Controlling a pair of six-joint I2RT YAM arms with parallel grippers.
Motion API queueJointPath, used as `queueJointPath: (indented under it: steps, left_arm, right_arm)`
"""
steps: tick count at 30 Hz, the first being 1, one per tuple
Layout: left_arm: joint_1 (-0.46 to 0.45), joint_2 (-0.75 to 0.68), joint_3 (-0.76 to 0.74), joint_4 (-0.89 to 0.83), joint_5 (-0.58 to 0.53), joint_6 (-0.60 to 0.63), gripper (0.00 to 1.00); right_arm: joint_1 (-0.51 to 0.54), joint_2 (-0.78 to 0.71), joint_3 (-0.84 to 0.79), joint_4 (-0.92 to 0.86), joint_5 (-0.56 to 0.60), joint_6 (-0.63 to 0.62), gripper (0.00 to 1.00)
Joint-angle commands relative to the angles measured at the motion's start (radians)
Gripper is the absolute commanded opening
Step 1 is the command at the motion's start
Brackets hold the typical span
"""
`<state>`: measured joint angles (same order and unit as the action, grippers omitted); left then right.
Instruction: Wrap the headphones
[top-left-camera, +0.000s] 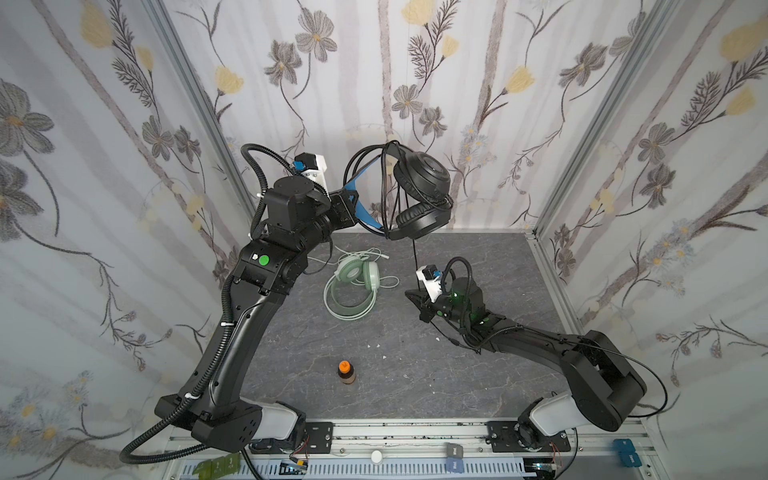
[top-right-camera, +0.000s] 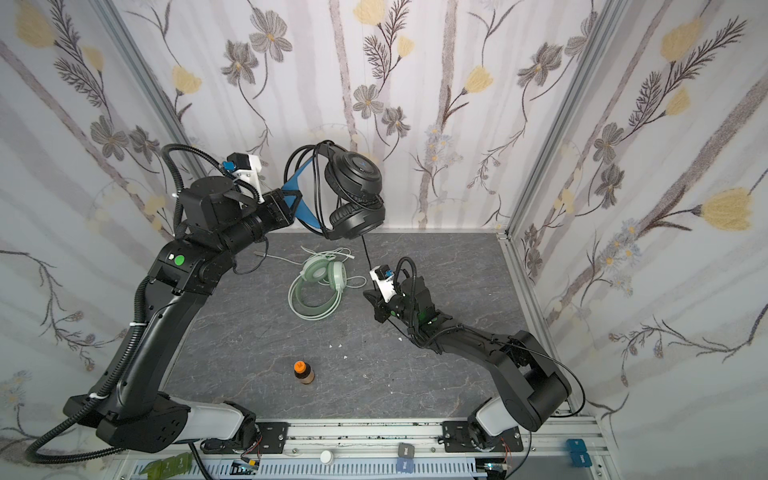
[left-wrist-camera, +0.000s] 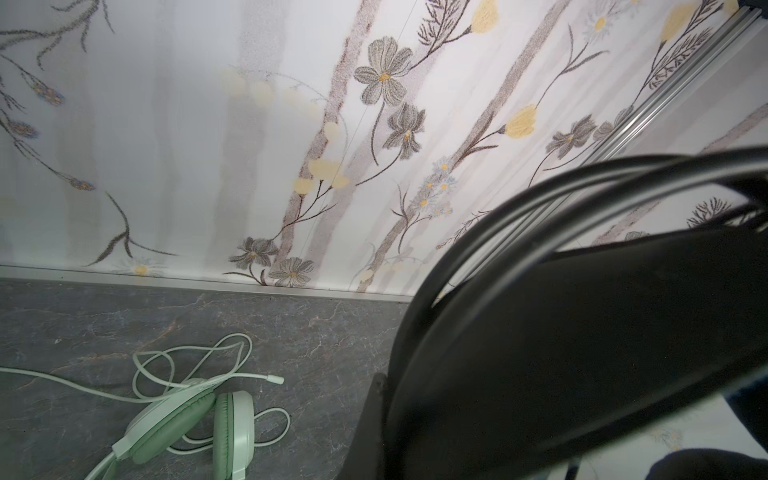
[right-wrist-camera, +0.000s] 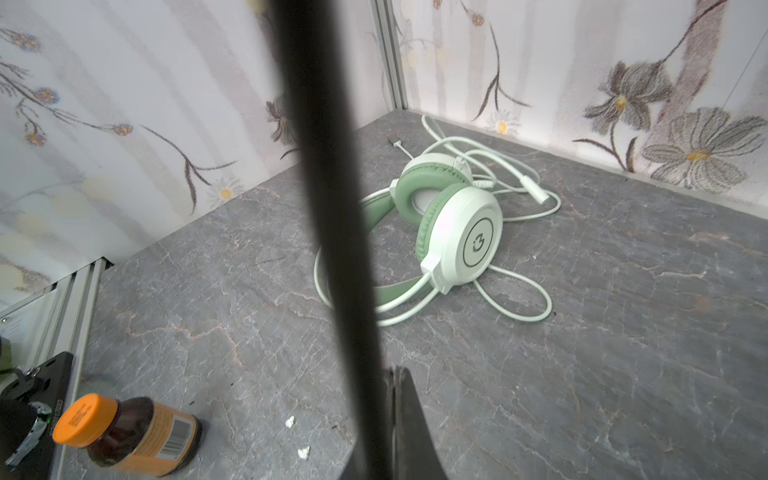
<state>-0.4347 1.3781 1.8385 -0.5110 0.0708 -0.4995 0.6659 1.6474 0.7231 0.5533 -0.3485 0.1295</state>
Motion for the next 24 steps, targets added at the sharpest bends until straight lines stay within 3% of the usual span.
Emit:
queueJointPath:
  steps: [1, 5, 15, 24]
  left_arm:
    - [0.016, -0.008, -0.027, 0.132, -0.106, -0.117, 0.0]
    - [0.036, 0.013, -0.046, 0.161, -0.17, -0.195, 0.0]
    - [0.039, 0.118, 0.011, 0.085, -0.33, -0.199, 0.0]
    - [0.036, 0.192, -0.002, -0.047, -0.471, -0.058, 0.0]
  right_arm:
    - [0.024, -0.021, -0.009, -0.002, 0.034, 0.006, 0.04]
    - [0.079, -0.044, 0.016, -0.131, 0.113, -0.046, 0.0]
    - [0.275, -0.157, 0.13, -0.451, 0.324, -0.195, 0.0]
    - [0.378, -0.17, 0.376, -0.708, 0.464, -0.349, 0.0]
